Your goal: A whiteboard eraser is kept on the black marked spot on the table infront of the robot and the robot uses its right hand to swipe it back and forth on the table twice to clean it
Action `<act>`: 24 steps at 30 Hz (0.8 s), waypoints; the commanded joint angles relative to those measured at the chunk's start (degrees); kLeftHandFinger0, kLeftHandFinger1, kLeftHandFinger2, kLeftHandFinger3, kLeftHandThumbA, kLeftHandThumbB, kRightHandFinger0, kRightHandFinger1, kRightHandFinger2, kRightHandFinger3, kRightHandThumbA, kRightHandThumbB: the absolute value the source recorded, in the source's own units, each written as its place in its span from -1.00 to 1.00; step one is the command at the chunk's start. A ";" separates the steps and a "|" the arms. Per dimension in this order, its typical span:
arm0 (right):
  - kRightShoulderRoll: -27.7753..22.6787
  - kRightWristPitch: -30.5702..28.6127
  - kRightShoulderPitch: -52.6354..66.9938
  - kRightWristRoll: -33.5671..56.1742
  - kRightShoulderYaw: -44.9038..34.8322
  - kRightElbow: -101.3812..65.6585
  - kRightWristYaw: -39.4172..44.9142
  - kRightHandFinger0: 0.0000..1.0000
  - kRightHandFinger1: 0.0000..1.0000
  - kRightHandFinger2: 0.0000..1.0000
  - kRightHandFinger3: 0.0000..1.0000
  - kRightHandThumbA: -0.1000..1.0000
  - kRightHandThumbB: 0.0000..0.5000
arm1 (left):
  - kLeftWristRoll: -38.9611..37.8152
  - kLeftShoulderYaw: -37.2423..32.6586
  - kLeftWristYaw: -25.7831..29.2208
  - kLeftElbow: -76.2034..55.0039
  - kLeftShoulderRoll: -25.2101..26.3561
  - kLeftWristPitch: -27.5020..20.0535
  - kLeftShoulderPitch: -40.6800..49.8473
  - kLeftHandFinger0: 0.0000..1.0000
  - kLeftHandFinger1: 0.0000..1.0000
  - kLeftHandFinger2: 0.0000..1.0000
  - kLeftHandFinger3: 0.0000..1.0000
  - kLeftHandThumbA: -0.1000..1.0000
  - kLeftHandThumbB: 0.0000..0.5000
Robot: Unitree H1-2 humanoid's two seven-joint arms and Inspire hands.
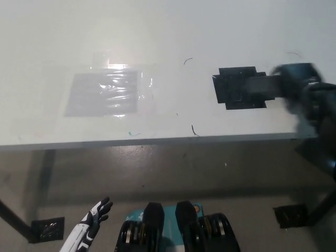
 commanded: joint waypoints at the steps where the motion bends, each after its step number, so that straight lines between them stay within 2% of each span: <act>1: 3.38 -3.31 -2.13 -0.18 -0.16 -3.03 2.08 -0.81 -0.76 -0.56 -0.10 0.19 -0.29 | -1.39 0.37 -0.23 -1.16 0.71 -1.79 -0.31 1.00 1.00 1.00 1.00 1.00 0.48; 2: 3.62 -3.46 -2.21 -0.13 -0.27 -2.73 2.08 -0.99 -0.95 -0.70 -0.09 0.21 -0.28 | -1.43 0.42 -0.27 -1.34 0.78 -1.52 -0.28 1.00 1.00 1.00 1.00 1.00 0.51; 3: 3.61 -3.34 -2.17 -0.21 -0.30 -3.10 2.38 -1.00 -0.99 -0.76 -0.06 0.21 -0.30 | -1.37 0.44 -0.31 -1.45 0.84 -1.31 -0.24 1.00 1.00 1.00 1.00 1.00 0.51; 4: 3.68 -3.20 -2.20 -0.29 -0.36 -3.09 2.48 -0.95 -0.90 -0.72 0.00 0.20 -0.30 | -1.32 0.45 -0.33 -1.44 0.85 -1.31 -0.24 1.00 1.00 1.00 1.00 1.00 0.51; 5: 3.82 -3.43 -2.31 -0.21 -0.51 -2.56 2.20 -0.98 -0.92 -0.74 -0.16 0.19 -0.30 | -1.30 0.49 -0.32 -1.40 0.83 -1.35 -0.24 1.00 1.00 1.00 1.00 1.00 0.52; 6: 3.92 -3.58 -2.43 -0.21 -0.60 -2.26 2.07 -0.99 -0.92 -0.75 -0.17 0.18 -0.30 | -1.32 0.54 -0.33 -1.39 0.85 -1.33 -0.30 1.00 1.00 1.00 1.00 1.00 0.52; 7: 4.14 -3.37 -2.68 -0.15 -0.74 -1.76 2.16 -0.96 -0.91 -0.75 -0.30 0.18 -0.29 | -1.44 0.58 -0.42 -1.30 0.90 -1.36 -0.43 1.00 1.00 1.00 1.00 1.00 0.53; 9: 4.07 -3.14 -2.70 -0.20 -0.85 -1.76 2.48 -0.86 -0.81 -0.68 -0.18 0.17 -0.30 | -1.38 0.55 -0.45 -1.23 0.90 -1.48 -0.46 1.00 1.00 1.00 1.00 1.00 0.54; 11: 3.81 -3.33 -2.64 -0.48 -0.68 -1.71 2.49 -0.33 -0.38 -0.34 0.12 0.18 -0.31 | -1.01 0.57 -0.30 -1.26 0.89 -1.52 -0.43 1.00 1.00 1.00 1.00 1.00 0.56; 12: 3.47 -3.50 -2.54 -0.85 -0.40 -1.61 2.51 -0.16 -0.32 -0.29 0.18 0.16 -0.31 | -0.93 0.58 -0.26 -1.24 0.90 -1.59 -0.39 1.00 1.00 1.00 1.00 1.00 0.56; 13: 3.29 -4.16 -2.51 -0.88 -0.41 -0.74 1.93 -0.33 -0.47 -0.40 0.07 0.16 -0.30 | -1.14 0.61 -0.30 -1.30 0.86 -1.49 -0.35 1.00 1.00 1.00 1.00 1.00 0.56; 14: 3.12 -4.57 -2.53 -0.98 -0.35 -0.06 1.70 -0.45 -0.54 -0.43 0.01 0.17 -0.31 | -1.22 0.65 -0.30 -1.26 0.86 -1.46 -0.35 1.00 1.00 1.00 1.00 1.00 0.56; 16: 2.75 -4.18 -2.77 -1.58 0.11 0.76 2.49 -0.44 -0.45 -0.30 0.12 0.22 -0.34 | -1.32 0.71 -0.29 -1.13 0.86 -1.45 -0.46 1.00 1.00 1.00 1.00 1.00 0.57; 18: 2.27 -2.73 -2.95 -2.31 0.63 0.56 3.74 -0.02 0.10 0.32 0.80 0.28 -0.34 | -1.63 0.74 -0.49 -1.33 0.94 -1.15 -0.52 1.00 1.00 1.00 1.00 1.00 0.58; 19: 1.69 -2.74 -2.68 -2.14 0.27 0.41 3.06 0.04 0.19 0.43 0.96 0.32 -0.25 | -1.32 0.79 -0.41 -1.46 1.07 -1.08 -0.48 1.00 1.00 1.00 1.00 1.00 0.58; 20: 1.45 -2.94 -2.52 -1.41 -0.37 0.58 3.19 0.13 0.30 0.55 1.00 0.54 0.04 | -1.27 0.74 -0.51 -1.62 1.17 -1.00 -0.40 1.00 1.00 1.00 1.00 1.00 0.57; 21: 1.14 -2.59 -2.40 2.28 -3.30 0.41 6.64 0.99 1.00 1.00 1.00 0.76 0.51 | -0.90 0.69 -0.42 -1.67 1.16 -0.93 -0.36 1.00 1.00 1.00 1.00 1.00 0.55; 23: 0.29 -1.84 -1.85 7.60 -8.01 -2.40 11.25 1.00 1.00 1.00 1.00 0.75 0.85 | -0.82 0.65 -0.46 -1.52 1.22 -1.20 -0.25 1.00 1.00 1.00 1.00 1.00 0.55; 24: -0.84 -2.19 -1.98 11.16 -11.17 -5.67 14.06 1.00 1.00 1.00 1.00 0.84 0.99 | -0.99 0.61 -0.53 -1.67 1.15 -1.06 -0.09 1.00 1.00 1.00 1.00 1.00 0.54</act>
